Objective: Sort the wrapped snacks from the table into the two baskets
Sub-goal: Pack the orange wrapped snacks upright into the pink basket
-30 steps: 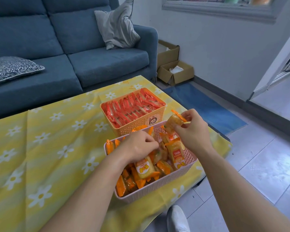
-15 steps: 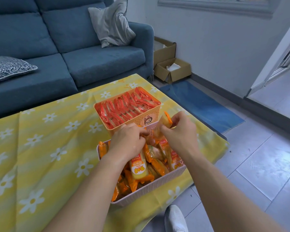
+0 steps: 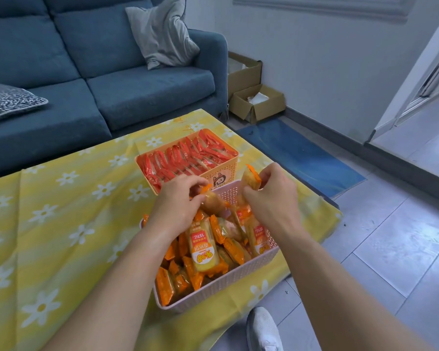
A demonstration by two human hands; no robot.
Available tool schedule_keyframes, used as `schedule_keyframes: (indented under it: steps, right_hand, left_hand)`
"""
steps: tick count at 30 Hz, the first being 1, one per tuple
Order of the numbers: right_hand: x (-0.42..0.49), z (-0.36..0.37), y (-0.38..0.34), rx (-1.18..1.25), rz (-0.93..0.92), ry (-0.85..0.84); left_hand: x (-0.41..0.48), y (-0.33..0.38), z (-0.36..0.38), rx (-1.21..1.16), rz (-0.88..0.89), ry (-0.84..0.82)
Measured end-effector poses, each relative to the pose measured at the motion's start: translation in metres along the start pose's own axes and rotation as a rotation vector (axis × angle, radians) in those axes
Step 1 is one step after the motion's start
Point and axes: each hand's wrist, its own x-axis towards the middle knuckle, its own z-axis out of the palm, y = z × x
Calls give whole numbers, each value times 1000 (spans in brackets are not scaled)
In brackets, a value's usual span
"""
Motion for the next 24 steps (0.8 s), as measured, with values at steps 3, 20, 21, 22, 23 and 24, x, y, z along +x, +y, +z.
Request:
schedule_keyframes:
  steps: [3,20,21,22,23,24]
  right_hand:
    - [0,-5,-4,58,8,17]
    - [1,-1,-7,166,78,-15]
    - [1,0,-7,155,91,-40]
    - [1,2,-6,134,101,-77]
    - [0,4,-4,99,104,-115]
    - [-2,6,-3,60,101,-146]
  left_hand:
    - [1,4,0,112,125,34]
    - [5,5,-11,153,265,48]
    - [6,3,-9,166,267,0]
    - [6,1,-5,190,267,-53]
    - [7,-2,0,219,258,-106]
    - [7,-5,6,246,239,-151]
